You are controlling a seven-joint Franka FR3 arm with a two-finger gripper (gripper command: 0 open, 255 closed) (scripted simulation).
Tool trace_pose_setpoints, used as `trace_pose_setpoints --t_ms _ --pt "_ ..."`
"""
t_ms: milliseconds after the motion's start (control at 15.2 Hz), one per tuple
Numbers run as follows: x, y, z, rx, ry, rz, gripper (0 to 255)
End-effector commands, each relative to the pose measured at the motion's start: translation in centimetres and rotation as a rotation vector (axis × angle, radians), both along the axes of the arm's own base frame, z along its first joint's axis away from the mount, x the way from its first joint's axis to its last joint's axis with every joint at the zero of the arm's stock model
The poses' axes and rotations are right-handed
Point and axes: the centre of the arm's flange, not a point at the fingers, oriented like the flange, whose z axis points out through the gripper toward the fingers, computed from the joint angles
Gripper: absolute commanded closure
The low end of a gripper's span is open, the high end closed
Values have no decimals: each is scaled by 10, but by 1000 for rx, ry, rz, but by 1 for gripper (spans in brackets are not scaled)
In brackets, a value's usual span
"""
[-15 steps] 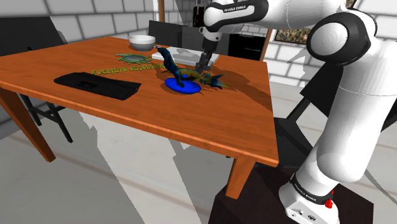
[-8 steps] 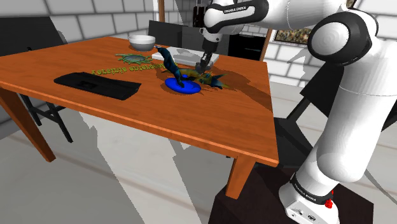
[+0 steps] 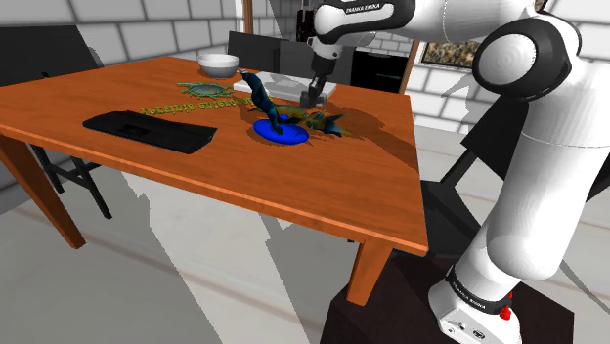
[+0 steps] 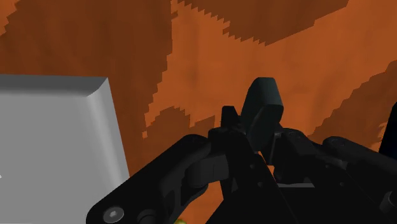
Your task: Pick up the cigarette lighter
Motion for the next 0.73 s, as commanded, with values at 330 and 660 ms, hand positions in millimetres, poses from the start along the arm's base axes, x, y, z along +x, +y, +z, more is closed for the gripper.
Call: trace_pose_setpoints --t_ms 330,660 --pt "0 0 37 0 0 0 255" --pt "0 0 63 0 0 0 255"
